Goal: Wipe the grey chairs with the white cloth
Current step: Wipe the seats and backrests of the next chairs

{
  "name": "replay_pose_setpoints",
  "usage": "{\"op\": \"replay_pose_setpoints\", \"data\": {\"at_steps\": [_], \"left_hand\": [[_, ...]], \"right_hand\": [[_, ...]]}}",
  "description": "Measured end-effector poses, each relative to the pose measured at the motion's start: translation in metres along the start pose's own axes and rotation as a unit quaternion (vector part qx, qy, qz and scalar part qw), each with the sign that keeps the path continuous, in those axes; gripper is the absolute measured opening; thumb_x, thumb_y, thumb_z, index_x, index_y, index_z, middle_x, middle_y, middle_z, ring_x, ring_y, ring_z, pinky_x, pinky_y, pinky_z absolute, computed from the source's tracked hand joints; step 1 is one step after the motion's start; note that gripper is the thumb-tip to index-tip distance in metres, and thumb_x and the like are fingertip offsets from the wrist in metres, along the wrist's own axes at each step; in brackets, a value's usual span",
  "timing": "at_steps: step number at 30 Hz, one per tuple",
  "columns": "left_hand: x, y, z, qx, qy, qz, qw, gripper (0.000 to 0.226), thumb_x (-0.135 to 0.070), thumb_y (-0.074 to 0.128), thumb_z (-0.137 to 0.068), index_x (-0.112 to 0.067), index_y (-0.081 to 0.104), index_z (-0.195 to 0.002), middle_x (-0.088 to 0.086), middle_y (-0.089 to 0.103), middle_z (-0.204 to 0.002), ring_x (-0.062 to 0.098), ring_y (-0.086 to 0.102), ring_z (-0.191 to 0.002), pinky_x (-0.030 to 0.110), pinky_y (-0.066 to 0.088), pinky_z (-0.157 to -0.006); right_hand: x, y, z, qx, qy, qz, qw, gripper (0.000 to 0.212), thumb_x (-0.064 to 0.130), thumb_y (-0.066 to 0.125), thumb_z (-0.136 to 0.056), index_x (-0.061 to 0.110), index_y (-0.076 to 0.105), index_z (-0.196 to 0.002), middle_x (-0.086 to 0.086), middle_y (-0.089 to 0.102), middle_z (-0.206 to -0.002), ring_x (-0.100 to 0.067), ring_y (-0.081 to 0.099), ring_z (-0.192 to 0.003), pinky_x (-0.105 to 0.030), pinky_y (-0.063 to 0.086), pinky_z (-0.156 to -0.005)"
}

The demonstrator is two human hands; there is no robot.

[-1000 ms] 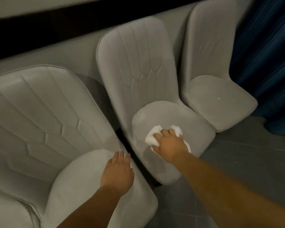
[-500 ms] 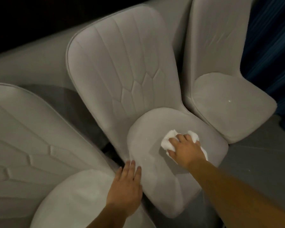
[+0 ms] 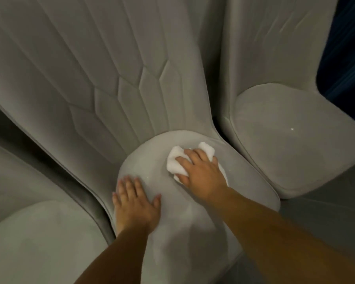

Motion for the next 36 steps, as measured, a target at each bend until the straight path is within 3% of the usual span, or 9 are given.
{"op": "replay_pose_setpoints", "data": {"at_steps": [7,11,17,20,26,36], "left_hand": [[0.011,0.026,-0.007,-0.058,0.014,0.043,0.997,0.081,-0.073,-0.001,-0.09,-0.024,-0.016,-0.153,0.003,-0.017,-0.163,0.017,-0.022,-0.148,0.038,-0.009,-0.122],[0.013,0.032,-0.01,-0.063,0.008,0.044,0.997,0.078,-0.07,0.004,-0.093,-0.024,-0.013,-0.154,0.001,-0.013,-0.163,0.017,-0.02,-0.149,0.037,-0.008,-0.121],[0.012,0.037,-0.016,-0.066,0.0,0.023,0.998,0.078,-0.063,0.017,-0.096,-0.015,0.02,-0.156,0.008,0.015,-0.163,0.024,0.01,-0.151,0.042,0.011,-0.12],[0.014,0.042,-0.019,-0.073,0.002,-0.001,0.997,0.078,-0.063,0.021,-0.096,-0.014,0.02,-0.156,0.01,0.014,-0.163,0.025,0.011,-0.151,0.043,0.009,-0.12],[0.012,0.045,-0.019,-0.082,0.005,-0.006,0.997,0.078,-0.063,0.019,-0.096,-0.016,0.016,-0.157,0.01,0.012,-0.164,0.024,0.009,-0.152,0.042,0.006,-0.121],[0.014,0.044,-0.018,-0.097,0.01,0.008,0.995,0.078,-0.065,0.016,-0.096,-0.016,0.016,-0.158,0.008,0.013,-0.164,0.023,0.009,-0.152,0.04,0.005,-0.121]], "right_hand": [[-0.002,0.027,-0.043,-0.033,-0.041,0.024,0.998,0.061,0.069,0.033,-0.092,0.045,0.031,-0.148,0.007,0.023,-0.163,-0.024,0.016,-0.148,-0.067,0.005,-0.112],[-0.004,0.02,-0.068,-0.054,-0.066,0.046,0.995,0.064,0.072,0.035,-0.086,0.041,0.046,-0.141,0.004,0.043,-0.152,-0.024,0.033,-0.141,-0.065,0.016,-0.109],[-0.007,0.007,-0.117,-0.106,-0.091,0.065,0.988,0.053,0.067,0.038,-0.088,0.034,0.058,-0.124,0.0,0.059,-0.127,-0.028,0.05,-0.12,-0.055,0.032,-0.097],[-0.002,0.007,-0.134,-0.11,-0.067,0.07,0.989,0.053,0.067,0.039,-0.087,0.033,0.058,-0.123,-0.001,0.06,-0.122,-0.028,0.05,-0.117,-0.053,0.034,-0.094],[-0.005,0.011,-0.132,-0.084,-0.079,0.069,0.991,0.052,0.064,0.039,-0.093,0.035,0.051,-0.134,0.003,0.054,-0.135,-0.026,0.045,-0.126,-0.051,0.031,-0.1],[0.001,0.012,-0.115,-0.097,-0.091,0.063,0.989,0.044,0.06,0.042,-0.093,0.035,0.059,-0.124,0.003,0.057,-0.128,-0.027,0.048,-0.12,-0.047,0.034,-0.095]]}}
Point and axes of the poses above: each hand's wrist, its own z-axis away from the middle knuckle, its own y-axis out of the palm, x = y × z, the point moved 8 cm from there along -z, towards the middle knuckle
